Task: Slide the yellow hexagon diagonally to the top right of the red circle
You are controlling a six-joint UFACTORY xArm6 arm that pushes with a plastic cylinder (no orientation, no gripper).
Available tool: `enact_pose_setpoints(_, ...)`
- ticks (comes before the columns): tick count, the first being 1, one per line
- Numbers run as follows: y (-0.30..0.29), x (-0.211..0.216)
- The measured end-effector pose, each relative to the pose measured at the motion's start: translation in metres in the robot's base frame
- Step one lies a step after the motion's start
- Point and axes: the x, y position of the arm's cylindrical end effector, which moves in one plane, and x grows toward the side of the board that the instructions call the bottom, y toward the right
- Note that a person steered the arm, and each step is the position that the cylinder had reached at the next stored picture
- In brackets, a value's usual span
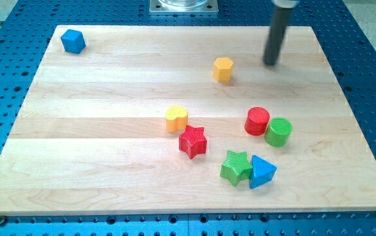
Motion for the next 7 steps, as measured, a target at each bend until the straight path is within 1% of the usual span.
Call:
enact_pose_setpoints(1, -0.013, -0.006)
enact_pose_setpoints(2, -0.073, -0.027)
enact_pose_setpoints(3, -0.142, -0.021)
enact_pose_setpoints(4, -0.164, 0.011)
enact_pose_setpoints(5, -0.164, 0.036)
enact_pose_setpoints(6, -0.140, 0.049)
enact_pose_setpoints(7, -0.086, 0.042)
